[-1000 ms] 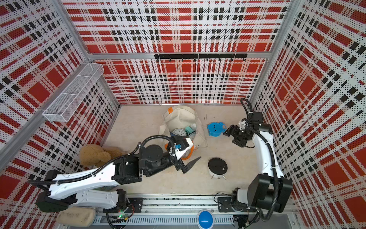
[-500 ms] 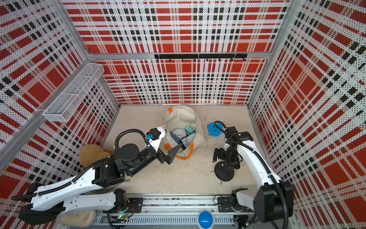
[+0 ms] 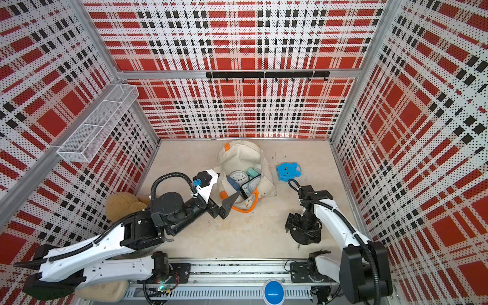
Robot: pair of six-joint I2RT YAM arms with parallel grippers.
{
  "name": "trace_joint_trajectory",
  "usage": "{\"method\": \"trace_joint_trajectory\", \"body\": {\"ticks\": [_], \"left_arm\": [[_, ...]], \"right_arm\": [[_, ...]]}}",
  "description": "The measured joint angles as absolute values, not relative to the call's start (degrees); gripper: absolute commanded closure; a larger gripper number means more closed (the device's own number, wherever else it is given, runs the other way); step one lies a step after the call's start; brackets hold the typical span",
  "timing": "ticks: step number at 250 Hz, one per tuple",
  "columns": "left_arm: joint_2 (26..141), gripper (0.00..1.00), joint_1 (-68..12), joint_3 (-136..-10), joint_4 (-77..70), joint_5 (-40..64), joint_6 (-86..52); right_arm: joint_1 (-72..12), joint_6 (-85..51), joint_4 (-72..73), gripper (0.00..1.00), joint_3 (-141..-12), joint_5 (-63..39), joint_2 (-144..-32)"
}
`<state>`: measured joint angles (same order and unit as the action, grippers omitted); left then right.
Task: Take the alarm clock out of the canvas bag
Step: Move the alarm to the center of the board.
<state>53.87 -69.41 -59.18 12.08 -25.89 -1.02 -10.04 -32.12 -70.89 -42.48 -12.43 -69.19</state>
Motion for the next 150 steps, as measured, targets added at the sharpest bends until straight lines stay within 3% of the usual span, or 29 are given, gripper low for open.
{"method": "trace_joint_trajectory", "body": {"ticks": [150], "left_arm": [[56.55,0.0,-69.01,-59.57,12.27,-25.96,-0.82]], "right_arm": [[-10.26,-34.52,-71.81,0.0,-50.96,-8.86,-84.64]]}}
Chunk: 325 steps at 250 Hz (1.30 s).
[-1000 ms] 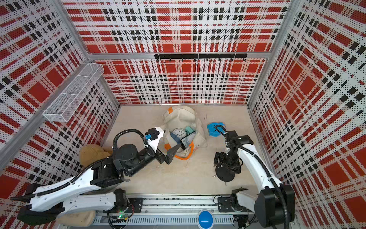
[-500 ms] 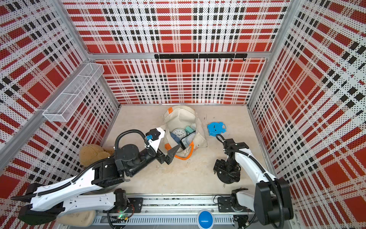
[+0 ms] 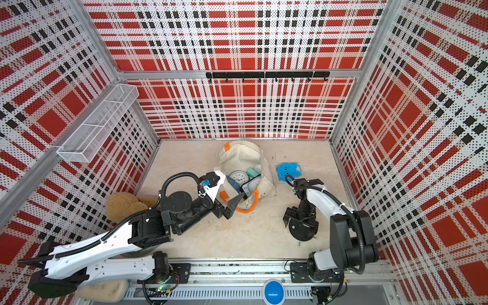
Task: Take the alarm clock out of the canvas bag
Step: Move the alarm to the center of the board.
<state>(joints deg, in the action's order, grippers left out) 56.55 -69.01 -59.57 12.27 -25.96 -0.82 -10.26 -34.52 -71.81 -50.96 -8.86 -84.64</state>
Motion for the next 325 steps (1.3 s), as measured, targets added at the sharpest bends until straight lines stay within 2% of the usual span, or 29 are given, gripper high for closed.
{"method": "trace_joint_trajectory", "body": {"ticks": [50,172,275,299,325], "left_arm": [[56.71,0.01,-68.79,-60.45,12.56,-26.0,-0.82],[57.76,0.01,-66.57,-61.58,15.44,-26.35,-1.26],[63.2,0.01,-65.45,-71.59,22.28,-25.93,-8.4],[64.2,0.0,-64.99,-73.71,26.24,-25.87,-13.63],[65.98,0.01,-62.94,-74.81,30.55,-24.45,-20.93]], "right_arm": [[-10.26,-33.93,-72.97,0.0,-56.14,-8.45,-91.0],[-8.12,-28.88,-68.75,0.0,-83.48,-7.18,-109.62],[-1.32,-22.79,-64.27,0.01,-92.66,-8.97,-114.41],[-1.13,-22.26,-62.35,0.04,-92.55,-10.04,-112.77],[-1.43,-22.31,-60.53,0.07,-90.85,-12.14,-106.3]]}}
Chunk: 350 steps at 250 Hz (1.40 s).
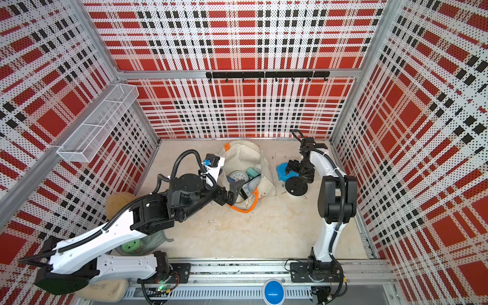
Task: Take the alarm clock out of the canvas bag
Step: Move the alarm to the center of the board, then pick up the alarm from the canvas bag.
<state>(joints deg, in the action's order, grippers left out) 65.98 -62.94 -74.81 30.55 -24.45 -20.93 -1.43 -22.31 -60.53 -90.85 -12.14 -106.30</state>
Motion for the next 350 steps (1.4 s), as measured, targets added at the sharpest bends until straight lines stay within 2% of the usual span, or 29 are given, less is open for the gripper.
{"method": "trace_joint_trajectory", "body": {"ticks": [34,53,76,103,134,168,208,234,300,350], "left_arm": [[69.67,0.01,-57.67,-74.56,34.92,-19.55,-31.79],[71.37,0.0,-55.33,-72.71,35.07,-16.53,-36.67],[72.18,0.01,-54.0,-68.77,33.1,-13.5,-40.97],[72.69,0.02,-53.25,-64.86,30.46,-10.35,-45.12],[72.95,0.05,-51.72,-62.67,27.46,-7.86,-48.66],[72.88,0.08,-49.71,-60.8,24.4,-6.11,-51.27],[73.14,0.08,-47.9,-60.07,22.57,-3.79,-52.58],[75.37,0.07,-47.44,-61.45,21.82,-2.37,-52.25],[84.93,0.01,-48.18,-68.01,20.95,0.86,-48.49],[89.19,0.0,-49.3,-68.42,20.05,2.42,-47.88]], "right_arm": [[-4.08,-22.28,-59.83,0.08,-90.43,-13.32,-92.9],[-8.4,-22.33,-60.64,0.08,-92.25,-13.04,-87.05],[-14.57,-22.52,-61.54,0.08,-95.11,-12.51,-84.6],[-21.06,-23.2,-63.33,0.12,-97.84,-11.64,-86.59],[-24.86,-24.14,-64.55,0.25,-98.83,-9.87,-92.66],[-25.82,-26.28,-64.95,0.46,-95.9,-7.75,-98.0],[-26.7,-28.75,-63.96,0.76,-87.77,-6.15,-96.68],[-27.7,-30.39,-61.63,0.86,-81.93,-5.93,-93.43],[-28.27,-32.23,-56.75,1.0,-73.78,-5.74,-88.29],[-28.27,-32.6,-53.89,1.0,-71.46,-5.74,-88.25]]}}
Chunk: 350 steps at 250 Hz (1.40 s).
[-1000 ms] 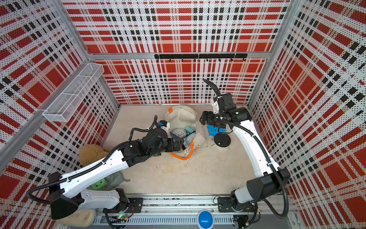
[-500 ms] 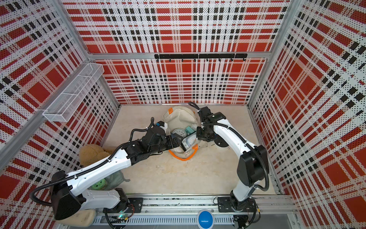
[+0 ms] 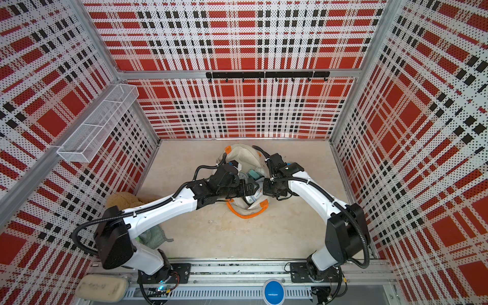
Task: Take the alarm clock out of the canvas bag
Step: Pick up the alarm from the canvas bag.
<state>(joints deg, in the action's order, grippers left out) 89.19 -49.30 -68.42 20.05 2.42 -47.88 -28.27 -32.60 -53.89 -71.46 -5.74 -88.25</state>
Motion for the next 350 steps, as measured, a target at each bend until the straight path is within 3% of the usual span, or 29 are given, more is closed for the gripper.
{"method": "trace_joint_trajectory", "body": {"ticks": [139,156,236,281,324,350], "left_arm": [[93.95,0.01,-46.78,-65.8,14.66,6.48,-51.33],[94.28,0.01,-46.41,-65.49,13.93,7.14,-51.48],[96.4,0.01,-45.93,-65.49,10.98,8.05,-52.58],[96.4,0.01,-45.89,-65.12,9.89,7.7,-53.47],[96.53,0.01,-45.78,-64.55,8.97,7.6,-54.22],[96.53,0.01,-45.74,-63.83,7.86,7.42,-54.65]], "right_arm": [[-27.97,-32.64,-48.9,1.0,-66.94,-6.57,-87.0],[-27.57,-32.97,-48.88,0.82,-66.92,-6.61,-87.15],[-25.15,-35.33,-49.67,0.49,-67.02,-6.83,-90.54],[-24.82,-35.83,-49.65,0.1,-67.53,-5.67,-90.72],[-22.74,-37.17,-46.46,0.07,-66.0,-7.73,-90.72],[-21.41,-37.76,-43.16,0.13,-64.38,-10.35,-90.74]]}}
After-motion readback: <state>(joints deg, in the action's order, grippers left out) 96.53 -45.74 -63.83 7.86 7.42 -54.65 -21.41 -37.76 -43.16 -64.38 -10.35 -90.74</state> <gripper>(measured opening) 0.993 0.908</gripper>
